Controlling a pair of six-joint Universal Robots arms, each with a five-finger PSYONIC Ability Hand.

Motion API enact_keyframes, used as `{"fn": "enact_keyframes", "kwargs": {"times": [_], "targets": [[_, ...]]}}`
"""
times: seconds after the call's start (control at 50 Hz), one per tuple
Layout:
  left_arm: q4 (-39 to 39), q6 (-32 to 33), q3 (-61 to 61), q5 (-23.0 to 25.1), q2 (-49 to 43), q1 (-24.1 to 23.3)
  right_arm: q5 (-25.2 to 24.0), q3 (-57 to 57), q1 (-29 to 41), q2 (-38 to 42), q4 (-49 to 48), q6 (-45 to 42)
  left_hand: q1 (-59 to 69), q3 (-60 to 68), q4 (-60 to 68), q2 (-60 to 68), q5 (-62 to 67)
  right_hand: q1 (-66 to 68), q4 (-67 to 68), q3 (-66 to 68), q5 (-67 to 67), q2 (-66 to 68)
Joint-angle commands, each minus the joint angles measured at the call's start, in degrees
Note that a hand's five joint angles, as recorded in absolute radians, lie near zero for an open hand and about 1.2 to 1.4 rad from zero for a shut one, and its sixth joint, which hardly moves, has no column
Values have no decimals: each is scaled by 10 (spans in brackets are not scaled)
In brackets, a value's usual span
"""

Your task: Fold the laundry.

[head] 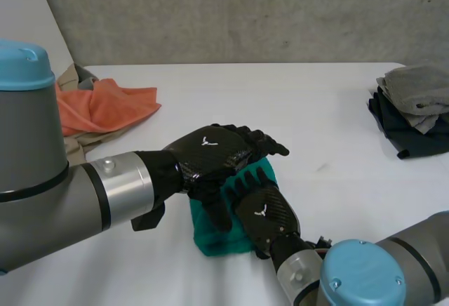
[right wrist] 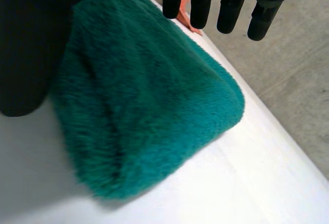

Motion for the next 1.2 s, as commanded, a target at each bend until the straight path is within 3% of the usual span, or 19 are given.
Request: {"fn": "enact_keyframes", "kwargs": {"times": [0.02,0.16,0.2,0.24,0.26,0.28,0.3,0.48,0.66,0.8,0.92,1.04,1.2], "targets": [[29,-1,-10,-25,3,-7,-9,-29,-12,20,-36,-15,9,-22,-18,-14,-28,88,88,89,83,88],[42,-6,-12,-26,5,0,-18,-59,-14,31,-18,-10,9,-22,-18,-14,-28,109,110,111,105,110],[42,-8,-12,-26,6,2,-22,-70,-14,36,-10,-8,9,-22,-18,-14,-28,171,172,173,167,172],[43,-8,-12,-26,7,5,-27,-76,-15,39,-10,-5,9,-22,-18,-14,-28,272,272,273,267,272],[43,-8,-13,-26,8,6,-36,-84,-18,40,-11,-1,9,-22,-18,-14,-28,516,516,517,511,516],[43,-8,-13,-26,8,6,-41,-87,-19,40,-13,-1,9,-22,-18,-14,-28,646,647,648,642,647],[44,-8,-13,-25,9,6,-44,-92,-22,40,-16,1,9,-22,-18,-14,-28,670,670,671,665,670],[60,-17,17,-32,35,18,-42,-199,-83,-11,-17,88,9,-22,-18,-14,-28,670,670,671,665,670],[122,-88,69,-81,65,30,-55,-361,-202,-28,58,152,9,-22,-18,-14,-28,670,670,671,665,670],[136,-111,79,-84,64,28,-71,-457,-306,-5,74,185,9,-22,-18,-14,-28,670,670,671,665,670],[138,-111,66,-85,51,20,-98,-530,-421,63,48,196,9,-22,-18,-14,-28,670,670,671,665,670],[154,-111,49,-86,29,9,-159,-567,-501,163,19,197,9,-22,-18,-14,-28,670,670,671,665,670],[169,-111,33,-88,2,-9,-301,-544,-587,304,-37,164,9,-22,-18,-14,-28,670,670,671,665,670]]}}
